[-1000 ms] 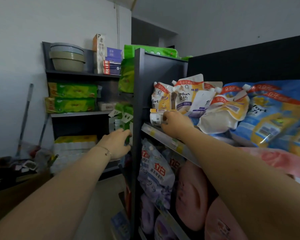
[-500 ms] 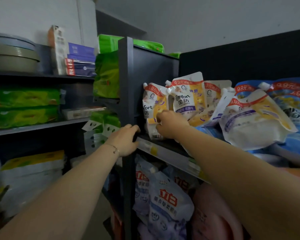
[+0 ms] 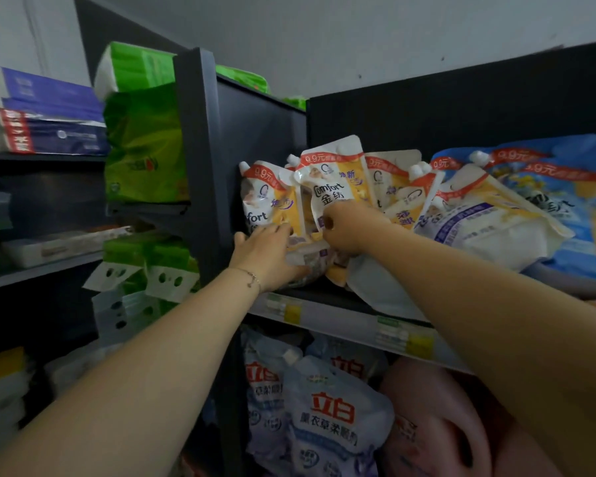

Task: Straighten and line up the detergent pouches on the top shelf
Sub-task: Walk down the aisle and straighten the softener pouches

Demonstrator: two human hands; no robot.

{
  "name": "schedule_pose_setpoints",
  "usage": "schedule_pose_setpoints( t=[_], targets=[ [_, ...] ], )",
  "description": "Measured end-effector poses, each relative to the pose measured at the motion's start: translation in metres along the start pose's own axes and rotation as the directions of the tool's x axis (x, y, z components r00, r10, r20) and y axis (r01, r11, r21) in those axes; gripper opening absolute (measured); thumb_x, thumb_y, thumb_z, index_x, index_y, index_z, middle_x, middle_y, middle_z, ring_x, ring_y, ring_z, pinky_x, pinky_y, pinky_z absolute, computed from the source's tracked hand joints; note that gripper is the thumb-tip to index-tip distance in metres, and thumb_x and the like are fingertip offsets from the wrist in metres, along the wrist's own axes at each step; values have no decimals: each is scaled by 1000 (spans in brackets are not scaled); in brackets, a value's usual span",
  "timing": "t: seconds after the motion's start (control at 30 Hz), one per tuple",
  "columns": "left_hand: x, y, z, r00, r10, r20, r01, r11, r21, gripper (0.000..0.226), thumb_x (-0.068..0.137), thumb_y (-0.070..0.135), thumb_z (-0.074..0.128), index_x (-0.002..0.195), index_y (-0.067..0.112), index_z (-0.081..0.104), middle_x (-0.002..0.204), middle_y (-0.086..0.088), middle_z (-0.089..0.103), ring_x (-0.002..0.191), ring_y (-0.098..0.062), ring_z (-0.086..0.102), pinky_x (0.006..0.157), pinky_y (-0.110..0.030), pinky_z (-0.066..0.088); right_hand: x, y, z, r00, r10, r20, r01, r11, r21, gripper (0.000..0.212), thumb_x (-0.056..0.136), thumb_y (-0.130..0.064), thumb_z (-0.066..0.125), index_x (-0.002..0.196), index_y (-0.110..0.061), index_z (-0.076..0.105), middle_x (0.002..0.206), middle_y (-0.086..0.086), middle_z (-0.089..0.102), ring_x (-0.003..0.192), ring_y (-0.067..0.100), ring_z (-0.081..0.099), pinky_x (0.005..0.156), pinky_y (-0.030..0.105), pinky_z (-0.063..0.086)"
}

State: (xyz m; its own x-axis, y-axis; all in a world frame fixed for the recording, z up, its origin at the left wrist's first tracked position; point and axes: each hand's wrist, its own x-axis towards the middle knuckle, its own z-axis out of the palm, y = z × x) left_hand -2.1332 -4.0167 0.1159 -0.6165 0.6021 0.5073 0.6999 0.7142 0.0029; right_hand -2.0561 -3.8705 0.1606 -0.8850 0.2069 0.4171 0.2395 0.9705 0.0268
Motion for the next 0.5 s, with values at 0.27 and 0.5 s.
schedule_pose_setpoints(
  t=[0.27,0.5],
  targets=[
    [32,36,6,997,29,-69,-35,995,-95,27,91,42,49,112,27,56,119,0,58,116,-24,50,98,-46,29,-6,17,-3,998,64,-3,-64,998,19,17,88,-22,52,104,-16,57,108,6,54,92,25,54,75,34,48],
    [51,53,23,991,39,-129,-60,985,-165,20,88,31,52,105,26,61,104,-7,67,95,-32,61,72,-33,39,-9,22,10,1000,-19,1,19,1000,-4,15,89,-18,52,83,-20,39,97,4,46,85,24,43,72,33,39]
  ],
)
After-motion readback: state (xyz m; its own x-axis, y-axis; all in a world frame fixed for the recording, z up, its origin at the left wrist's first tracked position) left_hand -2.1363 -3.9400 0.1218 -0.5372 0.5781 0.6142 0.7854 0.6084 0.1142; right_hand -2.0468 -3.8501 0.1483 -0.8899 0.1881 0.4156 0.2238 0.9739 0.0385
